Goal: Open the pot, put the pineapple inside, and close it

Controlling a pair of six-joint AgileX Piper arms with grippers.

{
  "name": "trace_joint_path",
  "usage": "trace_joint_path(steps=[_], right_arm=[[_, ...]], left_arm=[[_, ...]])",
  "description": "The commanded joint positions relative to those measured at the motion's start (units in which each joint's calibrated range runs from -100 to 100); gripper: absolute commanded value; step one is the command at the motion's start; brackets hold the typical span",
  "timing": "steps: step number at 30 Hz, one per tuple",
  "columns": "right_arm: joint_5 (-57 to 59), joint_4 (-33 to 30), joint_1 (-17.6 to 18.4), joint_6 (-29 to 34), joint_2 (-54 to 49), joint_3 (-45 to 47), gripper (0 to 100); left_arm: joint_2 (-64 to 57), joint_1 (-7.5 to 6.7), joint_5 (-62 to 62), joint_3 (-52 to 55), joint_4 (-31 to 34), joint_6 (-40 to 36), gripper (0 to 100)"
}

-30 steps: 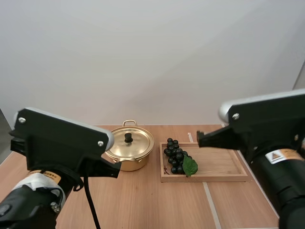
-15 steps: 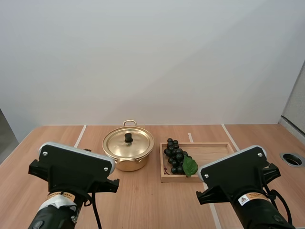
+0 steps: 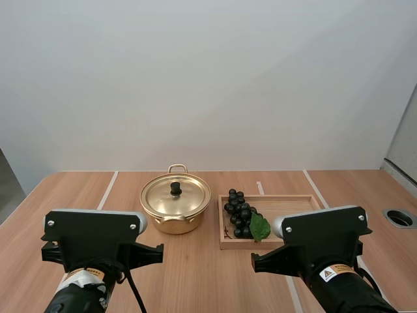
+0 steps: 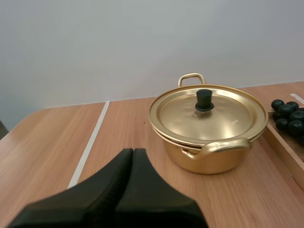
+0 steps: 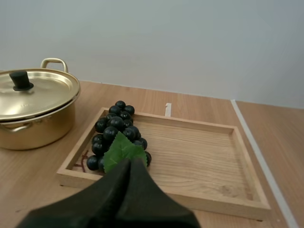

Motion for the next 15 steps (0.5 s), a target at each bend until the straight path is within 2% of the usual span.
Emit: trace_joint_path(steps=[1,3,5,9,11,13,15], right_arm=[[1.4,-1.2,1.1,2.9,-0.3,0.1,0],[1.4,-1.5,1.3,3.0,-0.3,0.1,0],[0.7,-5.7,1.1,2.6,-0.3,0.1,0],[0.7,-29.8,-0.2,-0.4,-0.3,0.1,0],[-2.4,-36.8,-0.8,-0.4,-0.3,0.1,0],[-5.7,-37.3,-1.3,0.2,-0.3,0.1,0],[-4.3,-34.3,-1.3,4.8,-0.3,0.1,0]], left_arm=[[-0.2,1.91,-1.3,0.0,-0.7,-2.4,0],[-0.2,2.57,-1.3,0.0,-0.6,-2.7,0],[-0.2,2.48,-1.3,0.0,-0.2,-2.7,0],[-0.2,-0.47,-1.5,0.0,2.5,-2.7,0],[-0.2,-1.3,-1.5,0.0,4.6,-2.7,0],[-0.2,-1.68,-1.5,0.0,6.1,-2.7,0],[-0.2,-1.68,-1.5,0.0,6.1,-2.7,0]])
